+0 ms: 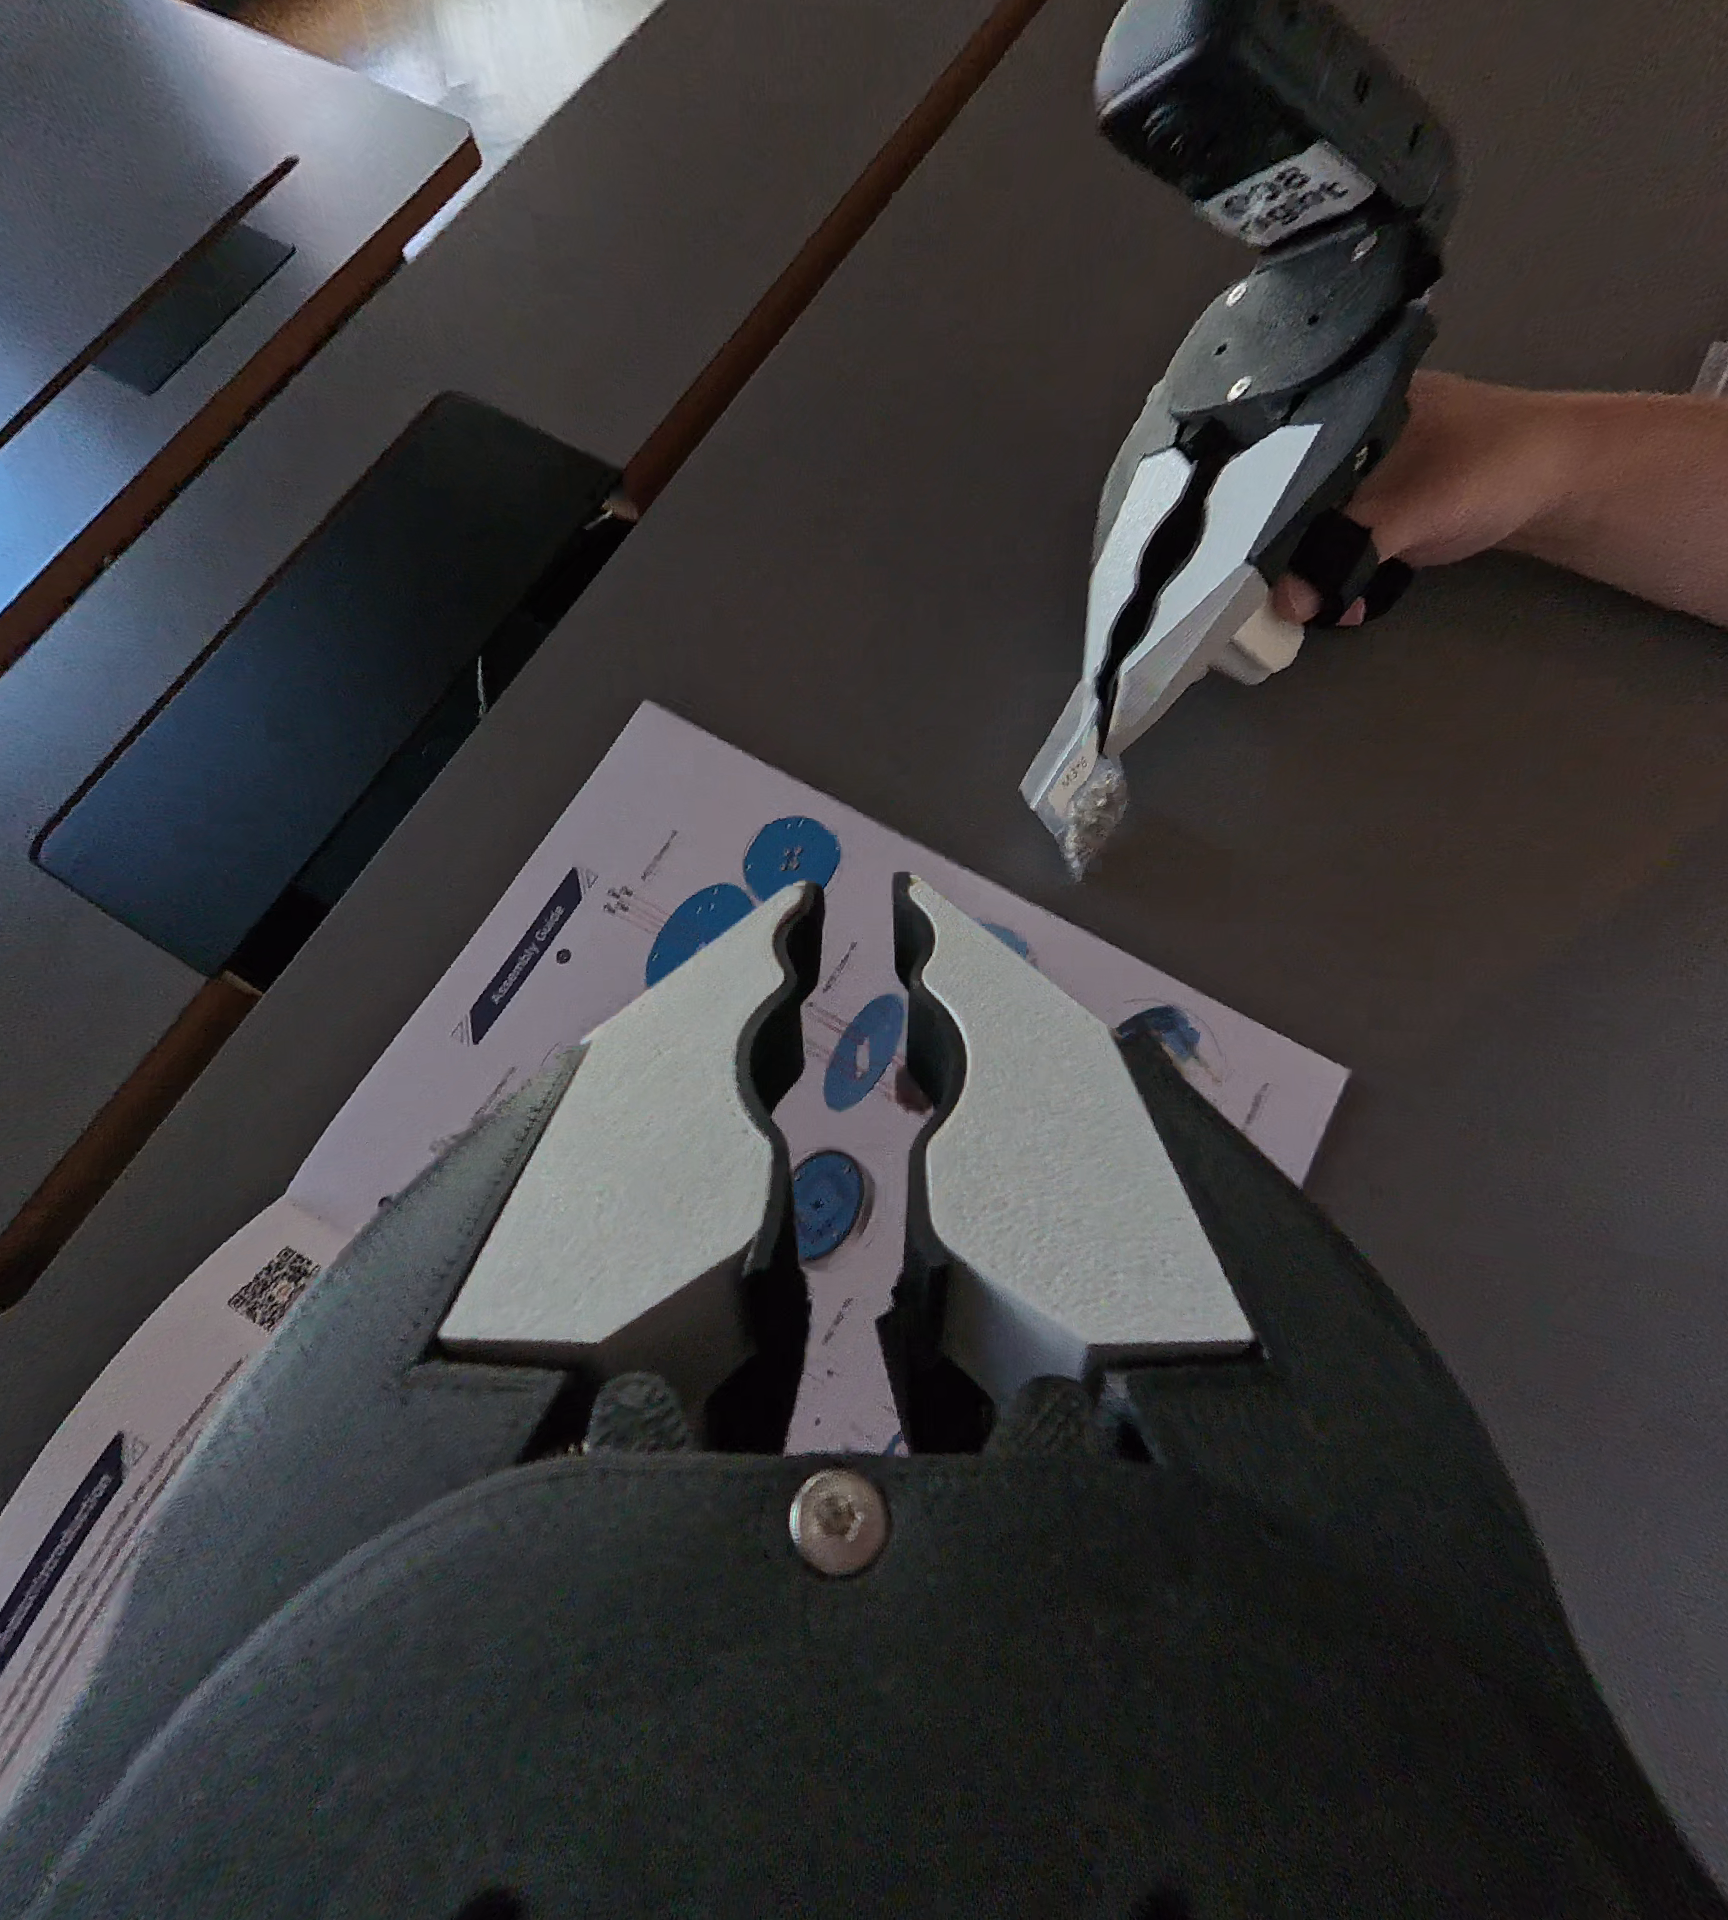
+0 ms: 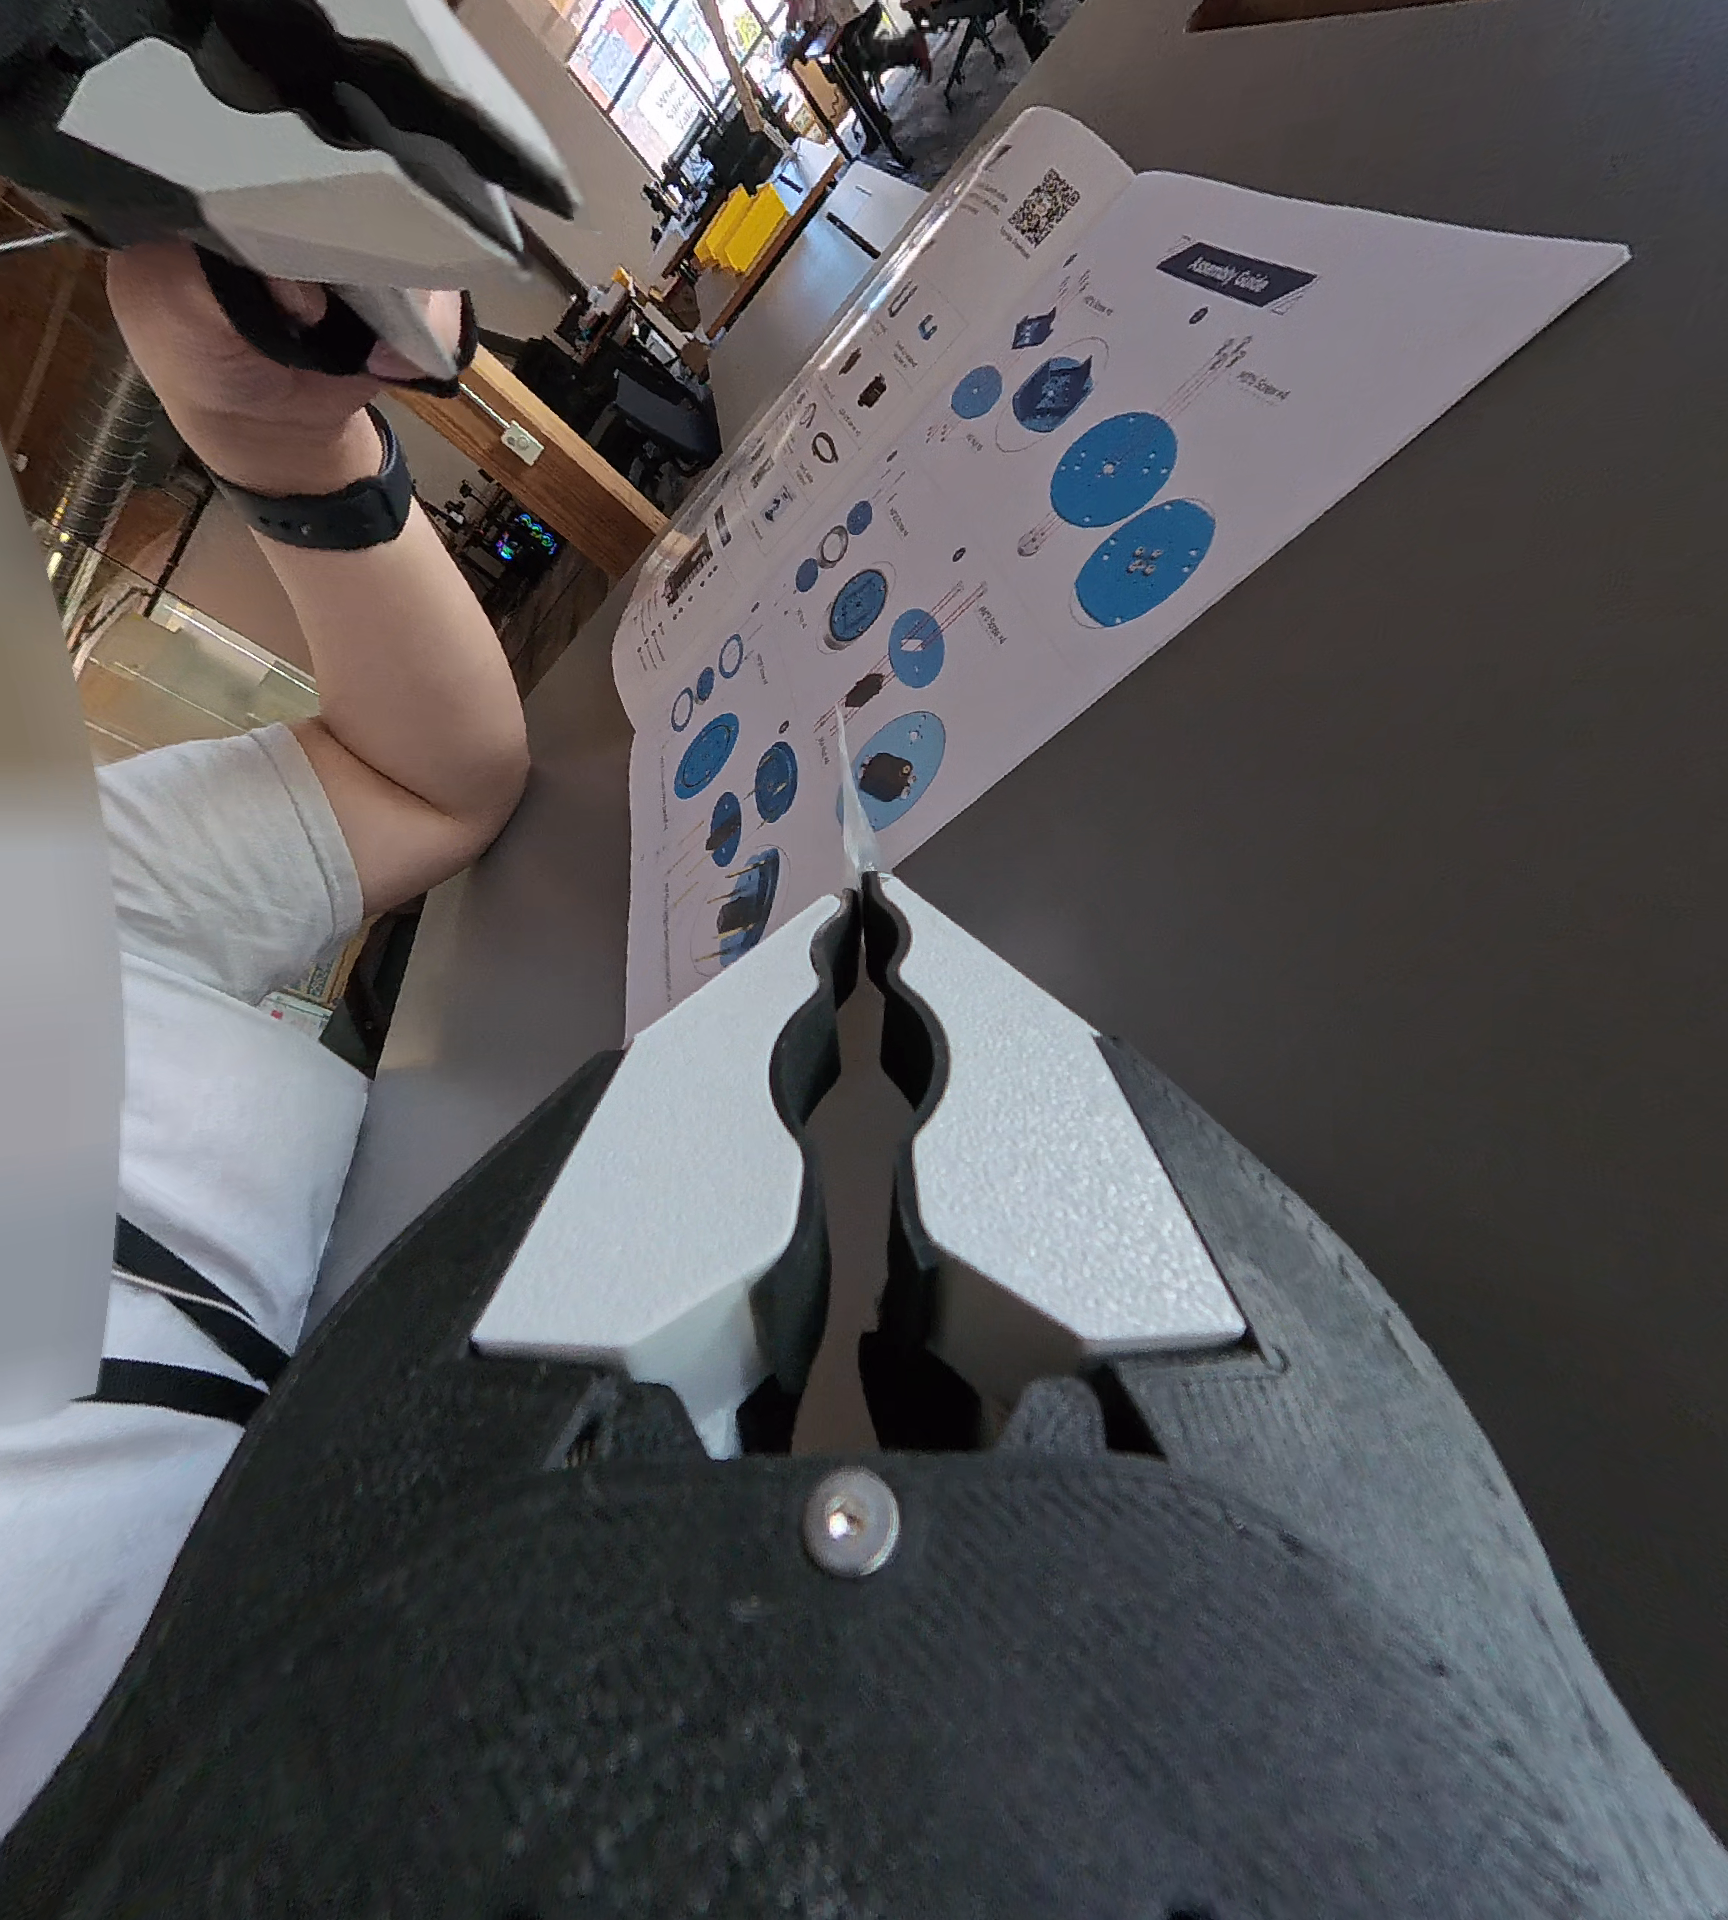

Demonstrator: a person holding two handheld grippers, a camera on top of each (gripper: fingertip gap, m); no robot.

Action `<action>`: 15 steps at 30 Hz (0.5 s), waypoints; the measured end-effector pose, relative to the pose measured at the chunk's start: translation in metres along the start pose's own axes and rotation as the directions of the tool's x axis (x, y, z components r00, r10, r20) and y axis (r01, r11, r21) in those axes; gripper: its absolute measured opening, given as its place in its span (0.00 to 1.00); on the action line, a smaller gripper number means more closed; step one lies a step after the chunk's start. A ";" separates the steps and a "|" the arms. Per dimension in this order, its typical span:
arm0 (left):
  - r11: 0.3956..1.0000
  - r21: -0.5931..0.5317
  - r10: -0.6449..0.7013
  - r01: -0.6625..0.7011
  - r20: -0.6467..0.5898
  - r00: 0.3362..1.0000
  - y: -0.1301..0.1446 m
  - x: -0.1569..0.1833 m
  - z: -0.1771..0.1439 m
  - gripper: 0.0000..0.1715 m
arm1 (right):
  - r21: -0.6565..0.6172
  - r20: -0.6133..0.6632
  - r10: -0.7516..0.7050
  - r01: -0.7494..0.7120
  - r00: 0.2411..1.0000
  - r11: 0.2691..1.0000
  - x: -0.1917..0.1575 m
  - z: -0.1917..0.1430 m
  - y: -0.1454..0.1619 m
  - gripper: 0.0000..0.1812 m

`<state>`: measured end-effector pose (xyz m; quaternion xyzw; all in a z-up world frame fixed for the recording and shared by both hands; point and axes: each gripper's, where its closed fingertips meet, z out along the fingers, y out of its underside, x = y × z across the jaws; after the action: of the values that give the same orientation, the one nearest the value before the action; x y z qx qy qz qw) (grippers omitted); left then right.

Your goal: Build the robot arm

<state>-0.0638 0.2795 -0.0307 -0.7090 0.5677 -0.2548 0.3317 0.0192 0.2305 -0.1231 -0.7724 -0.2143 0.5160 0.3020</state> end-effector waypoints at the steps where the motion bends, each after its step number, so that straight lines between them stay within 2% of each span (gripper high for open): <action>1: 0.999 0.044 -0.007 0.009 -0.031 0.999 -0.009 0.009 -0.001 0.07 | 0.006 0.000 0.002 -0.002 1.000 1.000 0.000 -0.001 -0.001 0.00; 4: 0.984 0.175 -0.008 0.034 -0.146 0.989 -0.038 0.045 -0.007 0.08 | 0.020 0.018 0.002 -0.002 1.000 1.000 -0.002 -0.002 -0.003 0.00; 7: 0.968 0.250 0.018 0.019 -0.144 0.989 -0.050 0.072 -0.017 0.09 | 0.032 0.029 -0.006 0.005 1.000 0.999 -0.004 -0.003 -0.005 0.00; 9: 0.948 0.309 -0.024 0.075 -0.164 0.986 -0.056 0.088 -0.027 0.09 | 0.062 0.020 -0.021 0.020 1.000 0.998 -0.005 -0.005 -0.008 0.00; 11: 0.912 0.369 -0.087 0.180 -0.255 0.963 -0.062 0.107 -0.041 0.09 | 0.137 -0.002 -0.050 0.049 0.999 0.989 -0.008 -0.012 -0.014 0.00; 13: 0.885 0.387 -0.135 0.257 -0.316 0.939 -0.057 0.120 -0.053 0.11 | 0.220 -0.061 -0.043 0.055 0.997 0.974 -0.011 -0.019 -0.015 0.00; 15: 0.883 0.395 -0.134 0.253 -0.306 0.943 -0.043 0.129 -0.063 0.11 | 0.277 -0.102 -0.058 0.085 0.993 0.957 -0.026 -0.024 -0.007 0.00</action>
<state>-0.0540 0.1484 0.0411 -0.6307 0.4633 -0.4996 0.3714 0.0312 0.2127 -0.0940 -0.7365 -0.1525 0.4935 0.4368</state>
